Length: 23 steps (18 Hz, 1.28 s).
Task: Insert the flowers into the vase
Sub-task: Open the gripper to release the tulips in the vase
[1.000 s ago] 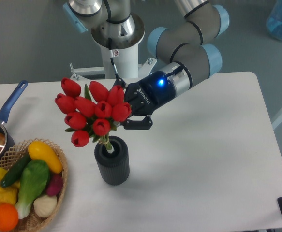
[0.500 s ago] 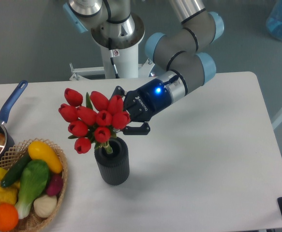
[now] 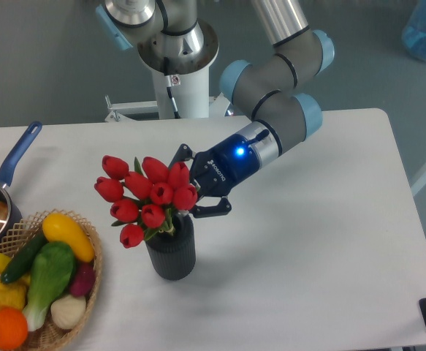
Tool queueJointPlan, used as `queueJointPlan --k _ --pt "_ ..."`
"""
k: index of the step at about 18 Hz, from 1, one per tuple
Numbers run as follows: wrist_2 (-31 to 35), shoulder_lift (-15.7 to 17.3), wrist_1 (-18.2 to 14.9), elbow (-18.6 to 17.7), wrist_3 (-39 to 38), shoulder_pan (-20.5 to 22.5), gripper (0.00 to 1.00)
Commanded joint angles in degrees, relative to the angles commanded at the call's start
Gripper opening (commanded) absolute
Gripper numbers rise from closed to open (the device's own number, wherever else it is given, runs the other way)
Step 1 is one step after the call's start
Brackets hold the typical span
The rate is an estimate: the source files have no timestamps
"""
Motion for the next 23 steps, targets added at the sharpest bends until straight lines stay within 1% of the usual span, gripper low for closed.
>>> queueJointPlan --k 1,2,3,4,10,14,16,20,23 --pt "0.5 -0.4 0.1 0.0 0.4 -0.1 0.59" --pt "1.3 -0.7 0.1 0.0 1.2 0.0 0.62" --pt "1.7 -1.0 0.1 -0.1 2.3 0.1 0.71" --pt "1.7 -1.1 0.1 -0.3 2.5 0.3 0.75" --pt "3.7 -1.2 0.1 -0.8 2.6 0.4 0.91" --pt "3.9 -1.1 0.2 -1.9 2.6 1.2 0.95" --pt "4.0 -1.0 0.2 -2.3 2.6 1.6 0.99" --pt "9.3 -0.6 0.2 -2.0 2.6 2.9 1.0" --pt "10.8 1.0 0.2 -3.6 2.6 3.2 1.0"
